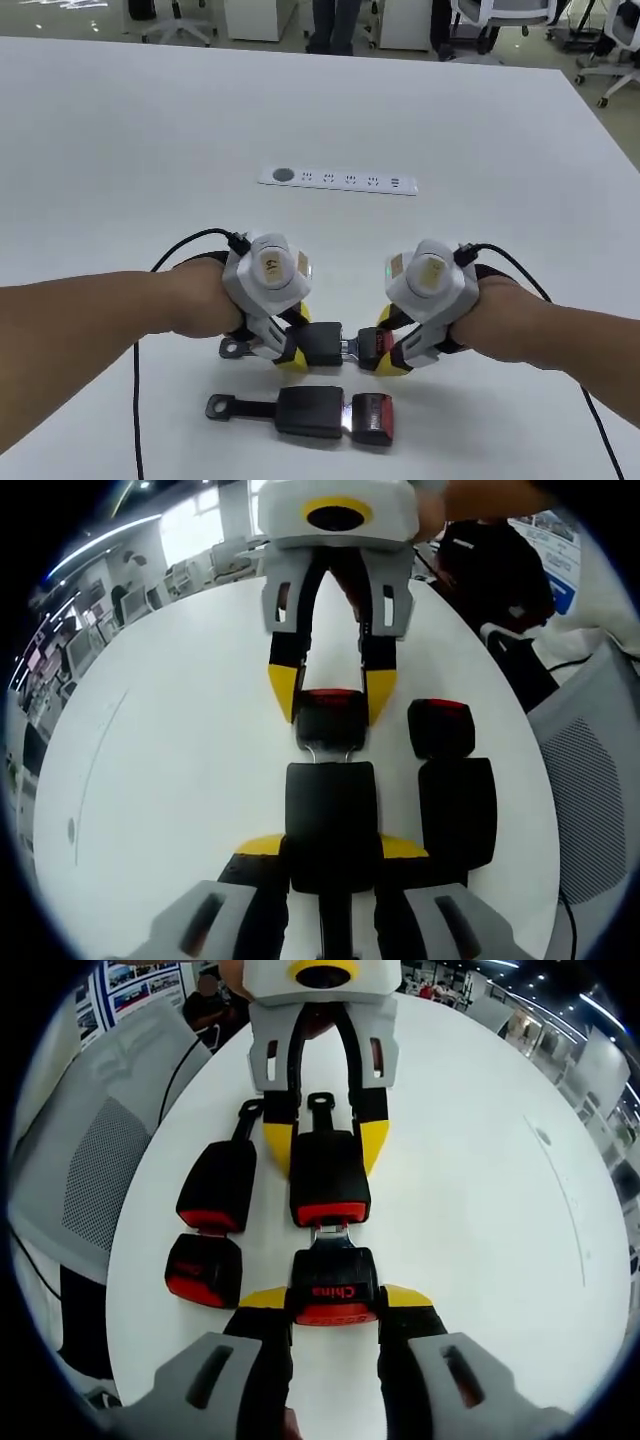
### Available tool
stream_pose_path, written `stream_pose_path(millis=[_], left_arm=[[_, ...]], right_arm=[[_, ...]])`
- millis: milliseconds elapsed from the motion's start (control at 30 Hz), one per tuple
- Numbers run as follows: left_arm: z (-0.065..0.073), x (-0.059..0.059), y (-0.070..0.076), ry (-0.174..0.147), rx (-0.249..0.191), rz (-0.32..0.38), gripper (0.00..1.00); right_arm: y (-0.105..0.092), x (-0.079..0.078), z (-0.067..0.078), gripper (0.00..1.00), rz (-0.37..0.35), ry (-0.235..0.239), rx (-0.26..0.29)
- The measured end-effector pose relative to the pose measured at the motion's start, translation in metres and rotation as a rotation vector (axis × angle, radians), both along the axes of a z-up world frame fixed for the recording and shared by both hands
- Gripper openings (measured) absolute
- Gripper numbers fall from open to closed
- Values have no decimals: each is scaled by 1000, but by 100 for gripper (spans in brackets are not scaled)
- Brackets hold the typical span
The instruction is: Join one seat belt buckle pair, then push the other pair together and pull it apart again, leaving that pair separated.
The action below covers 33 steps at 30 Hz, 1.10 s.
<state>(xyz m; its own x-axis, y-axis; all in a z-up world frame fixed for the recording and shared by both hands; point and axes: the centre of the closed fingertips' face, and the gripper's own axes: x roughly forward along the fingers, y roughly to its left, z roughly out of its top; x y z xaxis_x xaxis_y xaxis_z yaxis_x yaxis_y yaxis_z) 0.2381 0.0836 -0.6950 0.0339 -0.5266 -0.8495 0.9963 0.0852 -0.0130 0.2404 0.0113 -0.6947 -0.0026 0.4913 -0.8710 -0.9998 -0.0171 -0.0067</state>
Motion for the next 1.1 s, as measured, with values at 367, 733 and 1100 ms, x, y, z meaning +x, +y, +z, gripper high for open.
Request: stream_pose_path(millis=[367, 733, 1100], left_arm=[[-1, 1, 0, 1, 0, -21, 32], [0, 1, -1, -1, -6, -14, 32], [1, 1, 0, 0, -12, -2, 32]], right_arm=[[14, -5, 5, 30, 17, 0, 8], [17, -5, 2, 30, 0, 8, 4], [16, -2, 3, 30, 2, 1, 5]])
